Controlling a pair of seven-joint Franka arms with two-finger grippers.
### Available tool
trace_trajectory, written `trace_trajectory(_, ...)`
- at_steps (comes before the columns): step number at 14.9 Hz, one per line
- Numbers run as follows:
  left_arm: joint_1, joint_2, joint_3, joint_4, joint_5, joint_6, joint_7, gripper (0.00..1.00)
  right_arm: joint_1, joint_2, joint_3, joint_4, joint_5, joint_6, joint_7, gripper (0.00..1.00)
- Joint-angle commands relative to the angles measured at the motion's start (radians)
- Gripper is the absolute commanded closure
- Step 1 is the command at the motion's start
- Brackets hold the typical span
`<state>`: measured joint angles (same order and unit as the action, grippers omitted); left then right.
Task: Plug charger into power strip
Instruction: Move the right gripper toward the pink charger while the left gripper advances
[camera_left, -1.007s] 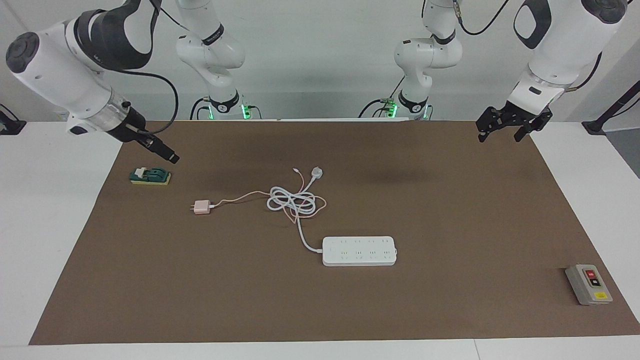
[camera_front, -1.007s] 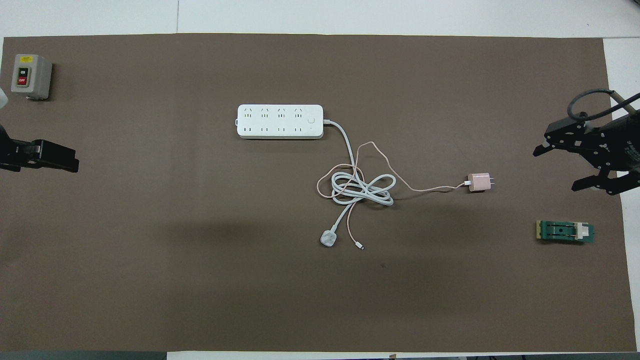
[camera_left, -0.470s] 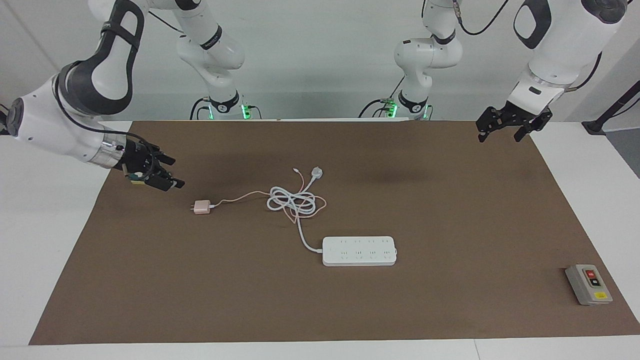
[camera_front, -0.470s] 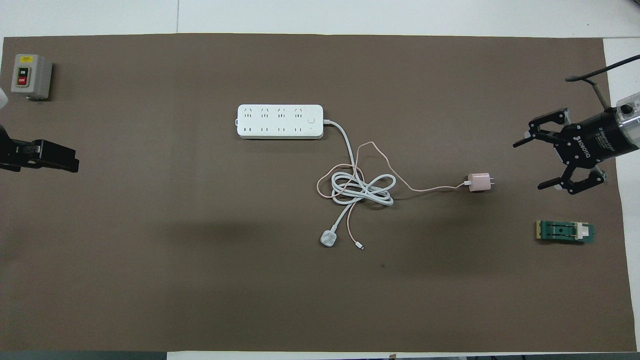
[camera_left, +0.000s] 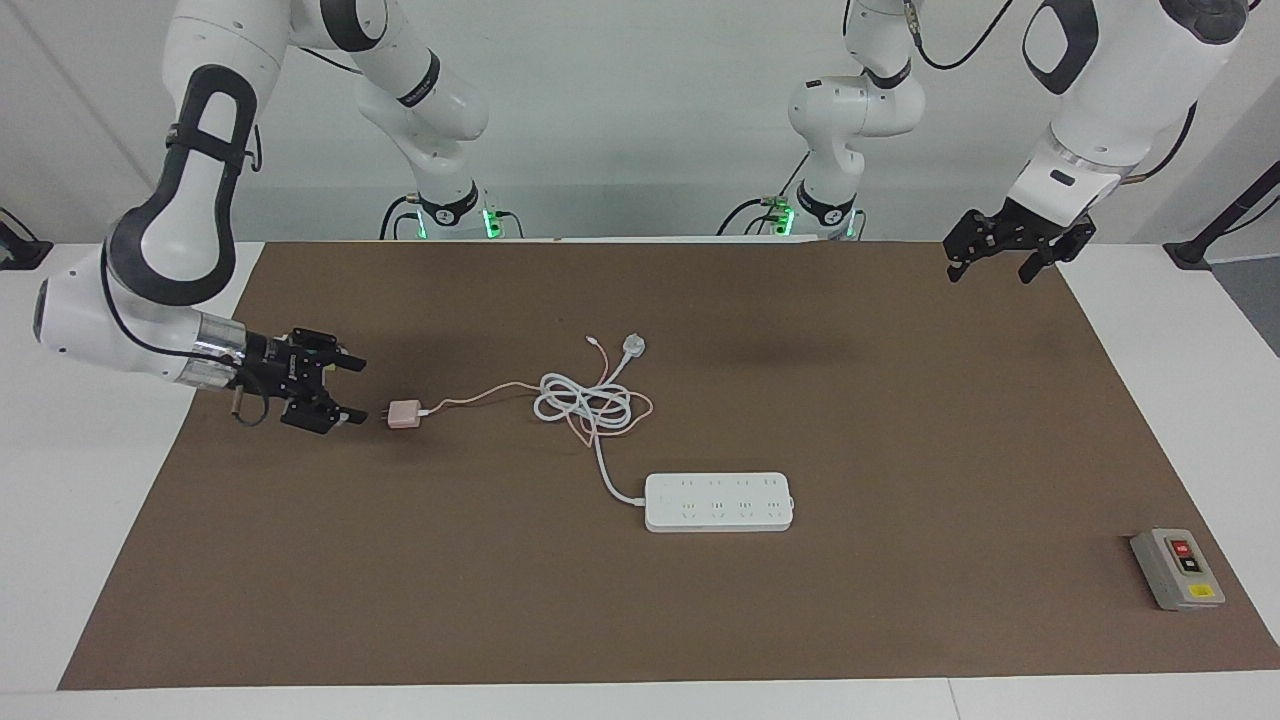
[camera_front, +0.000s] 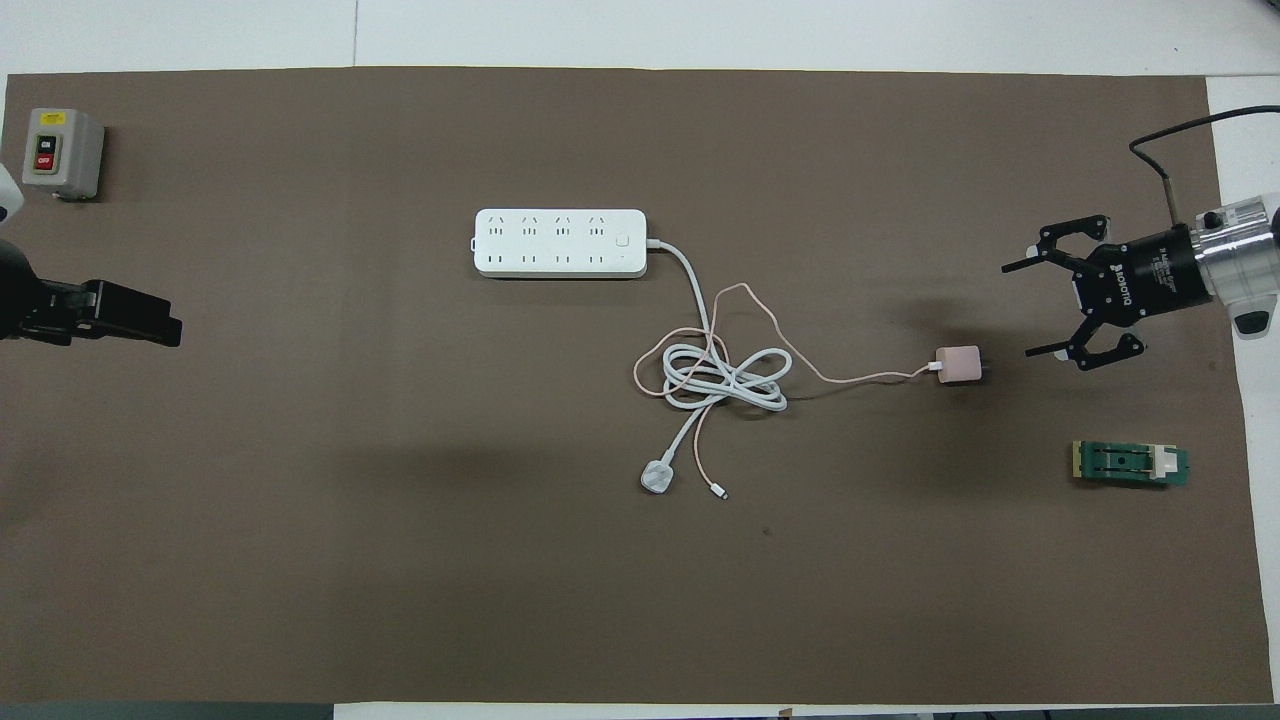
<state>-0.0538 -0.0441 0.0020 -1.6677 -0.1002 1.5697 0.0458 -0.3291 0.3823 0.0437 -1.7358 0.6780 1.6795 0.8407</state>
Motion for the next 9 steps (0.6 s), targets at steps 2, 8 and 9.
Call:
trace_trajectory(2, 0.055, -0.072, 0.007, -0.124, -0.229, 0.009, 0.094, 0.0, -0.001, 0.024, 0.013, -0.054, 0.058, 0.051, 0.028, 0.0)
trace_trajectory(8, 0.063, -0.079, 0.007, -0.259, -0.622, 0.032, 0.12, 0.0, 0.024, 0.052, 0.013, -0.111, 0.058, 0.071, -0.026, 0.0)
trace_trajectory(9, 0.063, -0.068, 0.007, -0.274, -0.682, 0.033, 0.134, 0.0, 0.024, 0.052, 0.013, -0.131, 0.06, 0.078, -0.061, 0.0)
